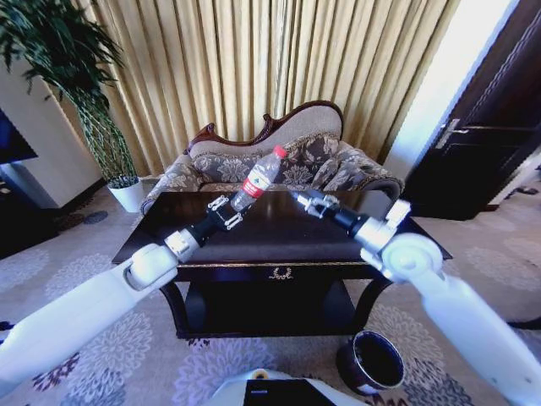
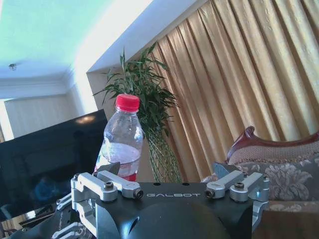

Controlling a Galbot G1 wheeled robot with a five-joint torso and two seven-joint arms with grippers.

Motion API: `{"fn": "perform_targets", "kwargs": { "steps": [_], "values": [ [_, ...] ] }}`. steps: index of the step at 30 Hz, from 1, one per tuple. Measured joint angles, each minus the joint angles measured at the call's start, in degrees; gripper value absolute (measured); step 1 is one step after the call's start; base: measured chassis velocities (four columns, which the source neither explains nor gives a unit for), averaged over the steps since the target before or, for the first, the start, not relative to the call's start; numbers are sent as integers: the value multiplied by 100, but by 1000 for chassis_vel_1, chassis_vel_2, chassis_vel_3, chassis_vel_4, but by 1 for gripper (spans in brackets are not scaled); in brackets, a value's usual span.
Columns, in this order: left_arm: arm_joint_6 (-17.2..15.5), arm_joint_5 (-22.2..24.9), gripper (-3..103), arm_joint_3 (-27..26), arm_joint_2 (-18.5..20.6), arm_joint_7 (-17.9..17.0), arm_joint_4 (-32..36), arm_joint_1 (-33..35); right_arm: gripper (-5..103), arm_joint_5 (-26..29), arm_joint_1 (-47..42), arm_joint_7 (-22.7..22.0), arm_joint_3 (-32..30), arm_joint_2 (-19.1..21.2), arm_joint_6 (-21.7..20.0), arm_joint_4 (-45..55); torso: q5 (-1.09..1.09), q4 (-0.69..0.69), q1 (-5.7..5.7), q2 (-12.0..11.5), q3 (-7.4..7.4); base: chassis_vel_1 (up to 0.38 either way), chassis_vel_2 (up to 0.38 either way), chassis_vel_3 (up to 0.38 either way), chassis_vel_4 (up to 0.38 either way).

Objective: Move to the front of the table and place the trash on the table into the trash bin.

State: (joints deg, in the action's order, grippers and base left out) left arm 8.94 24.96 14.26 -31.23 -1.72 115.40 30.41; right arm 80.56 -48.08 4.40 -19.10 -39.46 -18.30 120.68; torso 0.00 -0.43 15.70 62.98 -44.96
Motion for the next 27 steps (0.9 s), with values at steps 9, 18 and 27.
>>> {"fn": "perform_targets", "kwargs": {
  "steps": [9,18,27],
  "values": [
    [-7,123,40,783,-295,18,-244,-812,100,33,937,-5,694,-137,3,-399,0,1,0,0,0,0,0,0,0],
    [-144,360,40,1531,-636,-63,-408,-1434,100,75,1288,-17,907,-341,4,-488,-1,1,0,0,0,0,0,0,0],
    [-231,421,40,1934,-1038,-179,-537,-1830,99,22,1406,-27,1005,-395,-9,-570,-1,-1,0,0,0,0,0,0,0]
  ]
}}
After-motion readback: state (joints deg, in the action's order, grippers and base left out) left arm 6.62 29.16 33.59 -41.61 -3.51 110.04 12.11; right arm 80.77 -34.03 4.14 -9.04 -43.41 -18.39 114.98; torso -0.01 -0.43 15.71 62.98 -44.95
